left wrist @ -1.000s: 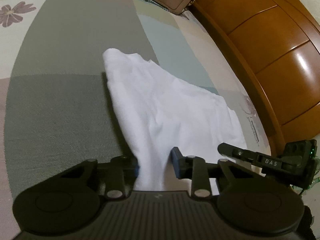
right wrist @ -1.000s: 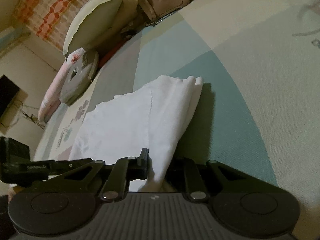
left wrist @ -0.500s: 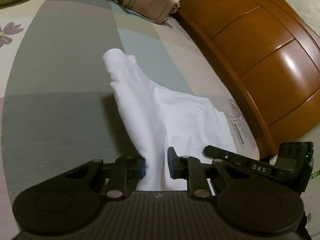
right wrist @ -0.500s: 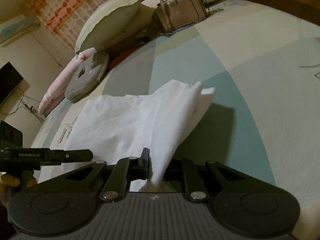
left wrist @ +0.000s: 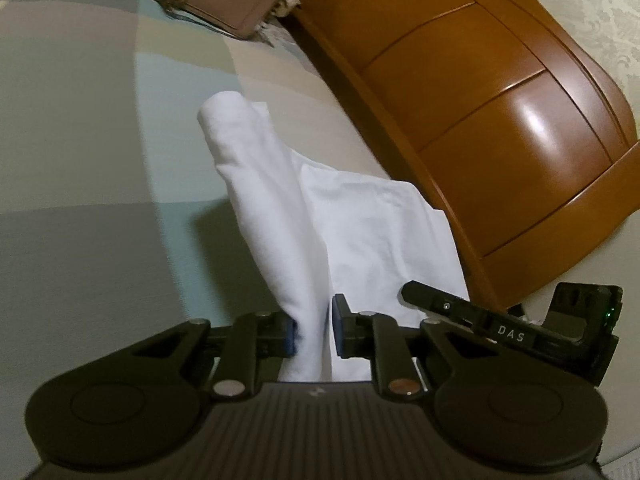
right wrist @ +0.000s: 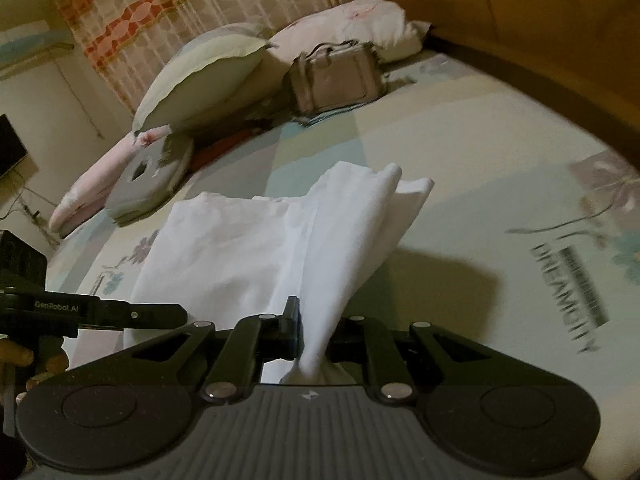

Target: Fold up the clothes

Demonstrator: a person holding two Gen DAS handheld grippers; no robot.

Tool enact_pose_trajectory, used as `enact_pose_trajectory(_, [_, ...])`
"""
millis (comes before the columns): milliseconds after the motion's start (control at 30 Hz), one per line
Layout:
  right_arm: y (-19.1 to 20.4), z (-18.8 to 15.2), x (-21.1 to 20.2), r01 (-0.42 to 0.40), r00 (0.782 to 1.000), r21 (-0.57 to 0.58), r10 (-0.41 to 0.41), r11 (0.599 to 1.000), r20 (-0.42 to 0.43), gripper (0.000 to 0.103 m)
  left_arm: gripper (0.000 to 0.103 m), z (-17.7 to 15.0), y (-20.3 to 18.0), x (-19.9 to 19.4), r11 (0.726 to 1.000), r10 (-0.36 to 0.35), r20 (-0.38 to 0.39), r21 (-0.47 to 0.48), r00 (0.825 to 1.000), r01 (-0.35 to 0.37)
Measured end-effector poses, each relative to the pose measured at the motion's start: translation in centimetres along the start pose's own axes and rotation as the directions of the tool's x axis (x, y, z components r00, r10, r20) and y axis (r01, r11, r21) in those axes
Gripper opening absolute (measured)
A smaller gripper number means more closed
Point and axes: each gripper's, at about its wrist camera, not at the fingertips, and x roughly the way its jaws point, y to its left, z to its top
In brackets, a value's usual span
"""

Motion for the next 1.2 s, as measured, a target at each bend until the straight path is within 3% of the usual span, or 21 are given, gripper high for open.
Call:
enact_pose_trajectory(300, [-4.9, 3.2, -2.2, 0.125, 0.991, 0.018, -0.126, 0.992, 0.035, 0.015, 0.014, 2.1, -3.1, 6.9, 0.992, -0.126, -0.034, -0.026, 0.991, 0.125])
enact_pose_trajectory(467, [-7.3, 5.4, -2.1, 0.196, 0.980, 0.011, -0.197, 0.980, 0.022, 0.015, 0.014, 3.0, -4.2, 10.5, 0.987, -0.156, -0.046, -0.031, 0.987, 0.155])
enact_pose_trajectory(800, [-10.4, 8.7, 2.8, 0.285, 0.956, -0.023, -0.286, 0.958, -0.066, 0.015, 0.013, 3.0, -3.5, 14.3, 0.985, -0.143, -0.052, -0.103, 0.988, 0.137])
enact_pose_trajectory(1033, [-12.0, 9.3, 4.3, 0.316, 0.945, -0.016, -0.316, 0.949, -0.087, 0.015, 0.013, 3.4, -2.7, 15.4, 0.976, -0.187, -0.053, -0.125, 0.981, 0.179])
enact_pose_trajectory(1200, [-13.9, 8.2, 5.1, 0.342, 0.934, 0.020, -0.338, 0.939, -0.113, 0.022, 0.014, 3.0, -0.9, 15.1, 0.986, -0.134, -0.101, -0.117, 0.986, 0.122])
